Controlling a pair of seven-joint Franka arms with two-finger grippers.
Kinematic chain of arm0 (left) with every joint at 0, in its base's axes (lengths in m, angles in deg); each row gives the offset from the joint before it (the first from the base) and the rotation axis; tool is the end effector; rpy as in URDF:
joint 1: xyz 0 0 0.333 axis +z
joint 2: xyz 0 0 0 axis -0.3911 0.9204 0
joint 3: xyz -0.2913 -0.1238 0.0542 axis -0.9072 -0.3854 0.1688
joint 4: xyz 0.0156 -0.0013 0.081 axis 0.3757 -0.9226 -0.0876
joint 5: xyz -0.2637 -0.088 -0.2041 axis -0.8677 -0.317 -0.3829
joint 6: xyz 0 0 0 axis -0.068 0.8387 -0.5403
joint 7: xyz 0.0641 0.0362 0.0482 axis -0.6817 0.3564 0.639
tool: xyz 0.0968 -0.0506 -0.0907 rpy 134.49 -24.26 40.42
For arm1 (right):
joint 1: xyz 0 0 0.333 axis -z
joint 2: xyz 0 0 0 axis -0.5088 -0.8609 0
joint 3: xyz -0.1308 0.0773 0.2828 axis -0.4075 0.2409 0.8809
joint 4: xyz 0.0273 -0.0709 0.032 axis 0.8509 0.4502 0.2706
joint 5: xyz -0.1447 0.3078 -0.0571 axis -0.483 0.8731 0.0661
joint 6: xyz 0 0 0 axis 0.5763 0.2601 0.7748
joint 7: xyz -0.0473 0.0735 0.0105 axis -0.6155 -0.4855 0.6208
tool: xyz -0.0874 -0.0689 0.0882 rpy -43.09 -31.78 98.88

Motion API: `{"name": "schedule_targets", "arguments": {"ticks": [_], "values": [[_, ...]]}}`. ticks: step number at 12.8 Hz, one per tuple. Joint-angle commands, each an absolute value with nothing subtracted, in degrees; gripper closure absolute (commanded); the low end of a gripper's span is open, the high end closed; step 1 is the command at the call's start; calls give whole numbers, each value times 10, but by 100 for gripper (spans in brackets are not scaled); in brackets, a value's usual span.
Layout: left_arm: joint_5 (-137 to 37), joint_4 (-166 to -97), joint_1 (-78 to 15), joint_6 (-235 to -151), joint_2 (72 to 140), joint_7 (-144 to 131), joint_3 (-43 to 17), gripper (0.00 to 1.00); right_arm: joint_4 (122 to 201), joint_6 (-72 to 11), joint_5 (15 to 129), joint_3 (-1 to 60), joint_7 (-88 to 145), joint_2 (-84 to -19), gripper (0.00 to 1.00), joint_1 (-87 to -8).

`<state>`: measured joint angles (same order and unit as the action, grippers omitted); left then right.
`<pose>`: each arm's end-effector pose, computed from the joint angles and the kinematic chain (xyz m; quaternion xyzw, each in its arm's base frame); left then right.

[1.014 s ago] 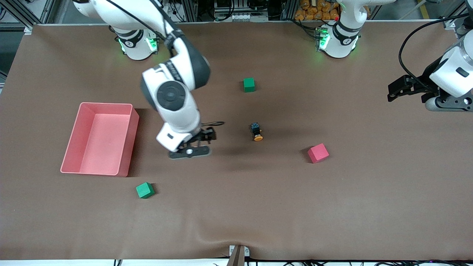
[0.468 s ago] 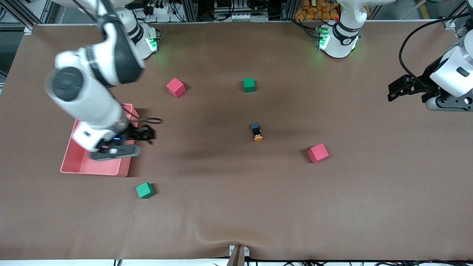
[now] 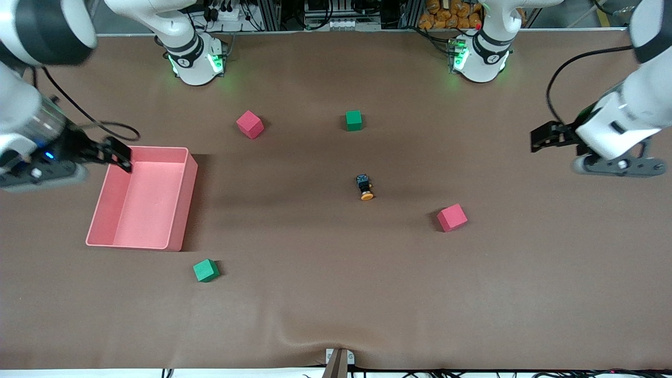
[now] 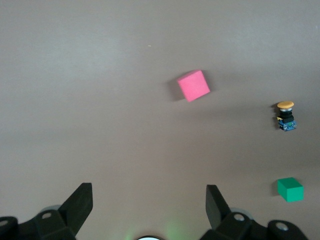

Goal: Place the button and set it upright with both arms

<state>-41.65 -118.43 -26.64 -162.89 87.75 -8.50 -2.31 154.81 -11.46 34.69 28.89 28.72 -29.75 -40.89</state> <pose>0.5231 -0.0988 0.5512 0.9965 -0.0560 -0.0626 0.0036 0.5234 0.0392 0.5726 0.9966 0.0793 0.0220 0.0059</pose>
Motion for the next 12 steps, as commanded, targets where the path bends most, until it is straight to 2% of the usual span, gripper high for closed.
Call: {"name": "schedule_targets", "arguments": {"ticks": [1,6,8,10,12], "values": [[-405,-1176,-318,-1646,894,-54,-22,0,1573,-81,347,300,248,-242,0,-362],[-410,-1140,-412,-1645,997,182,-23,0,1521,9,348,306,212,-232,0,-336],[-418,-1103,-444,-1648,1057,219,-23,0,1509,13,344,306,211,-234,0,-336],[-452,-1056,-462,-1678,1125,257,-24,0,1494,15,341,304,212,-239,0,-340],[-462,-1056,-492,-1723,1161,312,-23,0,1492,23,337,303,213,-239,0,-336]]}}
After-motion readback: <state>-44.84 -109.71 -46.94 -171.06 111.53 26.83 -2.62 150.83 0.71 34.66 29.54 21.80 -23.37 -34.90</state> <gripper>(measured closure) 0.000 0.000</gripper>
